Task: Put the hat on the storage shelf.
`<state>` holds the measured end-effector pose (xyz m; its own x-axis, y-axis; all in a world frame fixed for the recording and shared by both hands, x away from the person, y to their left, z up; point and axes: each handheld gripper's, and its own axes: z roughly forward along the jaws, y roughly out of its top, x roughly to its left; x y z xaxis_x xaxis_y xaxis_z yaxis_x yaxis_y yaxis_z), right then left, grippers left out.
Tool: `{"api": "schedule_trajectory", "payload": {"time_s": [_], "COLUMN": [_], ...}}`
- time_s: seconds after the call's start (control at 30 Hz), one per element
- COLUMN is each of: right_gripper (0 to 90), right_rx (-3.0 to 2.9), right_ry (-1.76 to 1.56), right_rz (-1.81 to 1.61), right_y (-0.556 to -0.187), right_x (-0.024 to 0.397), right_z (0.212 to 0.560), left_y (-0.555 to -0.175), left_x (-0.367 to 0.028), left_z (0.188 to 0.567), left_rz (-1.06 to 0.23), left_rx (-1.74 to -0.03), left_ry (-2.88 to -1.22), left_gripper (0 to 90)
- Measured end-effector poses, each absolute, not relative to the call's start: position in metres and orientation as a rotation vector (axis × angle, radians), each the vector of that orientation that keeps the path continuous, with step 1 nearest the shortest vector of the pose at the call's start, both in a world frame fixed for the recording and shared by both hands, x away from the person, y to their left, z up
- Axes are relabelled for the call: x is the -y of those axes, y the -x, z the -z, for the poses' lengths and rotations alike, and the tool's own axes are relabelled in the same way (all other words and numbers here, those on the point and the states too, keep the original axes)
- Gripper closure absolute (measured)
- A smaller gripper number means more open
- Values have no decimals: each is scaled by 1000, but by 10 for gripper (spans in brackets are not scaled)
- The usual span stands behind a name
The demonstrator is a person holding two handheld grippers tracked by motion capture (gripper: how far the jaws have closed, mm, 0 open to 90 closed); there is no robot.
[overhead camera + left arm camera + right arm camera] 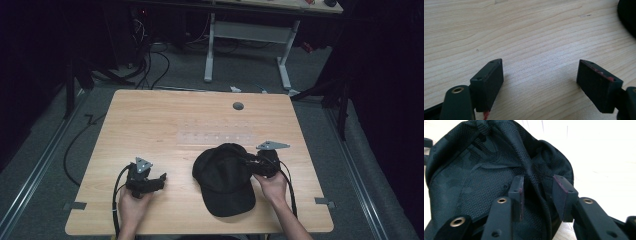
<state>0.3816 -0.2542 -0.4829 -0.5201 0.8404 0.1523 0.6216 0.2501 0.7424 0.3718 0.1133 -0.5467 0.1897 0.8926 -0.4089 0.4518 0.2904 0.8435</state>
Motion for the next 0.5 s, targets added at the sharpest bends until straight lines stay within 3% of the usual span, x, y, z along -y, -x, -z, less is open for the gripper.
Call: {"api": "schedule_trajectory", "payload": {"time_s": [0.5], "right_gripper": [802], "right_rx": [-2273], "right_ry": [-1354], "right_rz": [-1187], "right_y": [-384], "right_x": [259], "right_z": [483], "left_y": [-372], "left_x": [-113], "left_z": [547], "left_rz": [-498], "left_rx": [-1434], "left_ry": [-1336], "left_gripper": [219]}}
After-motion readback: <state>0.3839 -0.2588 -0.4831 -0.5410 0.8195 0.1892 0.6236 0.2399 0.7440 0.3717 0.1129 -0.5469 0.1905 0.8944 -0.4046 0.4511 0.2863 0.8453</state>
